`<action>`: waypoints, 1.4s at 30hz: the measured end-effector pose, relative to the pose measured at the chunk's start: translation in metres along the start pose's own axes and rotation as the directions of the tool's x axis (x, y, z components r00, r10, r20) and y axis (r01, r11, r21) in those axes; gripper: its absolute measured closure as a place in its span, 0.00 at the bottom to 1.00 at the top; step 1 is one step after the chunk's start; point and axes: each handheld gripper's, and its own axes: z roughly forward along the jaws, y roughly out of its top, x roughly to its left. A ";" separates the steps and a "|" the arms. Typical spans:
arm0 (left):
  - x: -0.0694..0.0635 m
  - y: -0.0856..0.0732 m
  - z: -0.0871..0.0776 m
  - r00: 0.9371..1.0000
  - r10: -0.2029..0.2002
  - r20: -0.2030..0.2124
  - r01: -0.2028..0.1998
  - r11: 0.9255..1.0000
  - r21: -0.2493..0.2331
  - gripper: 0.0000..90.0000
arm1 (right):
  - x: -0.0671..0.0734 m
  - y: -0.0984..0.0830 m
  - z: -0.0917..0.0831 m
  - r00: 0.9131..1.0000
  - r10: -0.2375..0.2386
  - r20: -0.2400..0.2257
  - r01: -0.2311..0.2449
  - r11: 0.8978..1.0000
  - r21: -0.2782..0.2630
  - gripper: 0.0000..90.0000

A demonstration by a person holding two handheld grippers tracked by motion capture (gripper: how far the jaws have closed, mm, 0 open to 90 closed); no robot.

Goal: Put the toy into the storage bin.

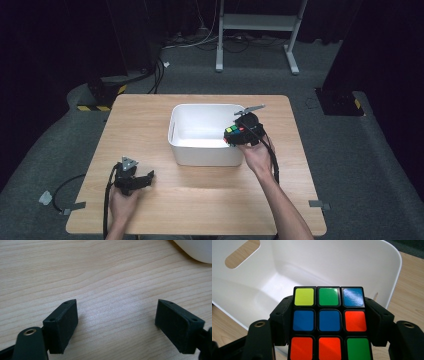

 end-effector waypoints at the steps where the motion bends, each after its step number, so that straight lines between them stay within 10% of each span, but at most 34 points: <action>1: 0.000 0.000 0.000 1.000 0.000 0.000 0.000 1.000 0.000 0.21 | 0.000 0.000 0.000 1.000 0.000 0.000 0.000 1.000 0.001 0.38; 42: 0.000 0.000 0.000 1.000 0.001 0.001 -0.001 1.000 0.000 0.21 | -0.009 -0.015 -0.007 1.000 0.011 0.000 -0.011 0.998 -0.057 0.37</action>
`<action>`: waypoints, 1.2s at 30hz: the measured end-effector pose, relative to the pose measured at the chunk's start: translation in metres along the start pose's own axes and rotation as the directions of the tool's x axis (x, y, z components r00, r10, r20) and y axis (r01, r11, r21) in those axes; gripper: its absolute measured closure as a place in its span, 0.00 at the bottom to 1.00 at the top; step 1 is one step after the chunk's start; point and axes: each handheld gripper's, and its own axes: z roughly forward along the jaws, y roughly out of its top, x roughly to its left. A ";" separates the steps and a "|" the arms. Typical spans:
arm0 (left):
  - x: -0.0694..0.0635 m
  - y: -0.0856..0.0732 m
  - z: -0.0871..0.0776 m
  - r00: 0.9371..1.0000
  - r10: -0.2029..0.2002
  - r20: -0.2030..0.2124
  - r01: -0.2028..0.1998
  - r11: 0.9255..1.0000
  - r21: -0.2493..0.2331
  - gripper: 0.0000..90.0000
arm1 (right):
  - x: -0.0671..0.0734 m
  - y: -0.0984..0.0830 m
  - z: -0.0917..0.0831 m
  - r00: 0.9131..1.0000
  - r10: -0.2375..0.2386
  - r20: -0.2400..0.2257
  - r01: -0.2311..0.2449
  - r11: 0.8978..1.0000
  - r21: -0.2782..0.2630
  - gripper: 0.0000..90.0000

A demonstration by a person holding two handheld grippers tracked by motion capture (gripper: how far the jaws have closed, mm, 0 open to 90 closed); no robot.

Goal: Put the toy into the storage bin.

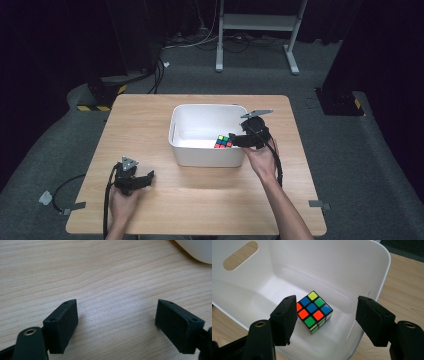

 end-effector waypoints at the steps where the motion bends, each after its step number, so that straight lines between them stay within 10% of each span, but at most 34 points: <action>1: 0.000 0.000 0.000 1.000 0.000 0.000 0.000 1.000 0.000 0.21 | 0.000 0.000 0.000 1.000 -0.002 0.000 0.002 1.000 -0.003 0.37; 36: 0.000 0.000 0.000 1.000 0.000 -0.001 0.000 1.000 0.000 0.21 | -0.011 -0.009 -0.033 1.000 0.026 -0.017 -0.028 0.994 -0.110 0.39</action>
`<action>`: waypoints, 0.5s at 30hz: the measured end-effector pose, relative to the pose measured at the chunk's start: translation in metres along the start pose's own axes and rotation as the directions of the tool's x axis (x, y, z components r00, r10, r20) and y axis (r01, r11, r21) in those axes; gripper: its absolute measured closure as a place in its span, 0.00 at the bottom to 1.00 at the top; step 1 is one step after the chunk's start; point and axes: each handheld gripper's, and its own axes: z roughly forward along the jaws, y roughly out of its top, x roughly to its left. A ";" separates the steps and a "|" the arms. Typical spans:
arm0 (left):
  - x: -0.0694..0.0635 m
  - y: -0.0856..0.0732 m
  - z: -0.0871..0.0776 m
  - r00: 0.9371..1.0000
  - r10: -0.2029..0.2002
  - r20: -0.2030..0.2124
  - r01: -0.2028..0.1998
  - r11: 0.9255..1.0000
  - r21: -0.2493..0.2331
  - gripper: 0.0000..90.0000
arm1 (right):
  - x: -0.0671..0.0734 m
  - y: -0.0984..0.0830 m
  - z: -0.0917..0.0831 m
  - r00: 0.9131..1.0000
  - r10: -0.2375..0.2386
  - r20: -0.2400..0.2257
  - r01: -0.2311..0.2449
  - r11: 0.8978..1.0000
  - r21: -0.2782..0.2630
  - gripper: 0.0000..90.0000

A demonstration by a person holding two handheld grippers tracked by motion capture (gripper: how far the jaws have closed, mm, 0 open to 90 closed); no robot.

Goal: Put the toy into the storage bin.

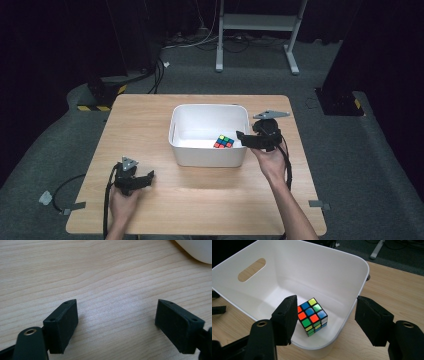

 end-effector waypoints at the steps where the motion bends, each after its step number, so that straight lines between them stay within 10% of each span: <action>1: 0.000 0.000 0.000 1.000 0.000 0.000 0.000 1.000 0.000 0.21 | 0.000 0.000 -0.001 1.000 -0.002 -0.001 0.002 1.000 -0.004 0.39; 15: 0.000 0.000 0.000 1.000 0.000 -0.001 0.000 1.000 0.000 0.21 | -0.002 -0.003 -0.008 0.999 -0.029 0.032 0.030 0.999 -0.019 0.39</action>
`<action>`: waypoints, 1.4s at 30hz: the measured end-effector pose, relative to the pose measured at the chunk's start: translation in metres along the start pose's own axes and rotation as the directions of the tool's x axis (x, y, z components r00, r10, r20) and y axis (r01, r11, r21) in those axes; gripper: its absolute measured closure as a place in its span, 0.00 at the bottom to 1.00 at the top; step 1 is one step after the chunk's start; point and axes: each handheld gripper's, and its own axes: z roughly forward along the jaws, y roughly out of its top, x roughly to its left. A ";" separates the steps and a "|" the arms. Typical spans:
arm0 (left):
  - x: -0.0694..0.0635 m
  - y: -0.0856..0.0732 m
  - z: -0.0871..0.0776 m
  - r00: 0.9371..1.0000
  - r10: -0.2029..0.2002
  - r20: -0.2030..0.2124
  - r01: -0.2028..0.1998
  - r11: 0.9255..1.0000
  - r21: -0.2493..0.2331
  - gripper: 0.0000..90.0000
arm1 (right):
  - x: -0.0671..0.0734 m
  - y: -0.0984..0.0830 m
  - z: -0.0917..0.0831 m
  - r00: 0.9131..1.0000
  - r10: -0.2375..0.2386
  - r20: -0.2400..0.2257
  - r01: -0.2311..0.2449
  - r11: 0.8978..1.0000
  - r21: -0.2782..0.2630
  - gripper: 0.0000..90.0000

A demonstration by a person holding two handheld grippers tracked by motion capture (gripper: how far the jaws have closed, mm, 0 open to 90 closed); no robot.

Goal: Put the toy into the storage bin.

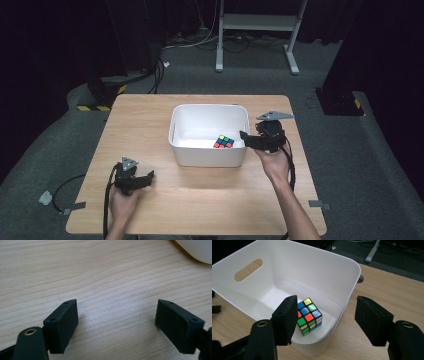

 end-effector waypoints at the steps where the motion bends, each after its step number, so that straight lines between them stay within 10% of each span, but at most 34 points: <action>1: 0.000 0.000 0.000 1.000 0.000 0.000 0.000 1.000 0.000 0.21 | 0.001 -0.001 0.000 1.000 -0.004 0.000 0.004 1.000 -0.001 0.39; 42: 0.000 0.000 0.000 1.000 -0.002 0.000 0.002 1.000 -0.001 0.21 | -0.017 -0.031 -0.036 0.999 0.044 -0.012 -0.045 0.994 -0.098 0.40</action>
